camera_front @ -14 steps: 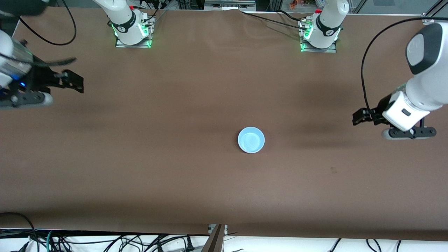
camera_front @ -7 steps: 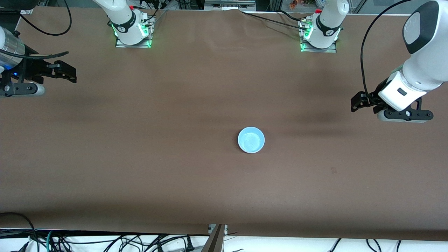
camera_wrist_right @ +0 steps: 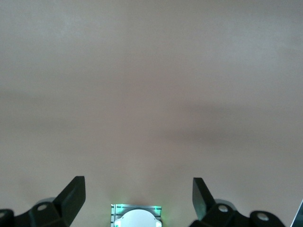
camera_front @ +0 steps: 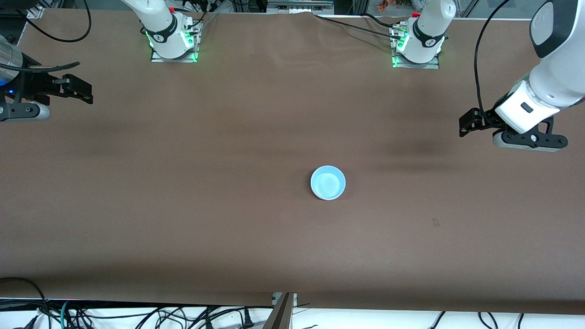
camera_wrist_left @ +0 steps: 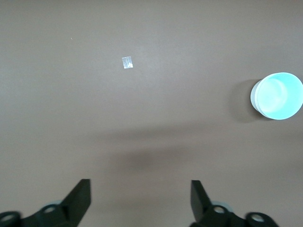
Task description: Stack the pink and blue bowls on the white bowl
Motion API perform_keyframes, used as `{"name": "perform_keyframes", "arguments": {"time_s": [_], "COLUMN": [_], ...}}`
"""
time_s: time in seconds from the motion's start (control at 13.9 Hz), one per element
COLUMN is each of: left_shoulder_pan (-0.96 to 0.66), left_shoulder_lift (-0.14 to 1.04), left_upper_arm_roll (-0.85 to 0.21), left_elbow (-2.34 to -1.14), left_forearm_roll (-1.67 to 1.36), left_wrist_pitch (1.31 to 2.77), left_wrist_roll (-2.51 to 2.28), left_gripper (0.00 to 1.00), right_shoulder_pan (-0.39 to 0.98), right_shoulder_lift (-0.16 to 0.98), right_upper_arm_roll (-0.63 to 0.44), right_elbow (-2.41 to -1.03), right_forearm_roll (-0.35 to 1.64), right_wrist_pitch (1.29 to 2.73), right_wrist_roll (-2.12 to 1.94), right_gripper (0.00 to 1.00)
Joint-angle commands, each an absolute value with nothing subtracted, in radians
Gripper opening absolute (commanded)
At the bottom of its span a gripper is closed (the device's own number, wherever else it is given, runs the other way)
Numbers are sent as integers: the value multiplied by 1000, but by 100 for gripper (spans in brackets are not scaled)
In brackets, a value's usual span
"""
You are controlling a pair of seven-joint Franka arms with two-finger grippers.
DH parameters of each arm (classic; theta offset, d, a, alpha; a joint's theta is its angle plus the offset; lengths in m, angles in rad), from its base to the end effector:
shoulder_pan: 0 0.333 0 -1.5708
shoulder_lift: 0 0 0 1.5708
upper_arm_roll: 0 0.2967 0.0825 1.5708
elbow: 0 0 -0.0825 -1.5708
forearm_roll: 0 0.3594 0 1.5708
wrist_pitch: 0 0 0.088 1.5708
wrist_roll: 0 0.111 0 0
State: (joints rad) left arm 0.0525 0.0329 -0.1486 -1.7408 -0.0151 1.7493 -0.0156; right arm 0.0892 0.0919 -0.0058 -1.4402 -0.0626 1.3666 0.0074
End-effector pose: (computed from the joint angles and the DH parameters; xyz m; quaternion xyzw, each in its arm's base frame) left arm 0.5435 -0.0528 0.5223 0.9991 -0.0388 -0.0126 0.0092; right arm 0.5326 0.0367 0.5935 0.9955 0.0340 -0.0811 0.0350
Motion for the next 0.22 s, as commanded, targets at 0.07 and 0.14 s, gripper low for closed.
{"name": "perform_keyframes", "arguments": {"time_s": [0.07,0.14], "left_shoulder_pan": [58,54], "left_shoulder_lift": [67,77], "left_upper_arm_roll": [-164,-163], "left_elbow": [-1649,-1617], "left_forearm_roll": [-1,0], "left_wrist_pitch": [1729,1717], "left_wrist_roll": [-26,-35], "left_gripper": [100,100], "right_shoulder_pan": [80,80], "right_shoulder_lift": [71,78], "right_upper_arm_roll": [-3,-6], "right_elbow": [-1467,-1462], "right_forearm_roll": [-40,-38], "right_wrist_pitch": [1371,1371], "right_wrist_roll": [31,29], "right_gripper": [100,100]}}
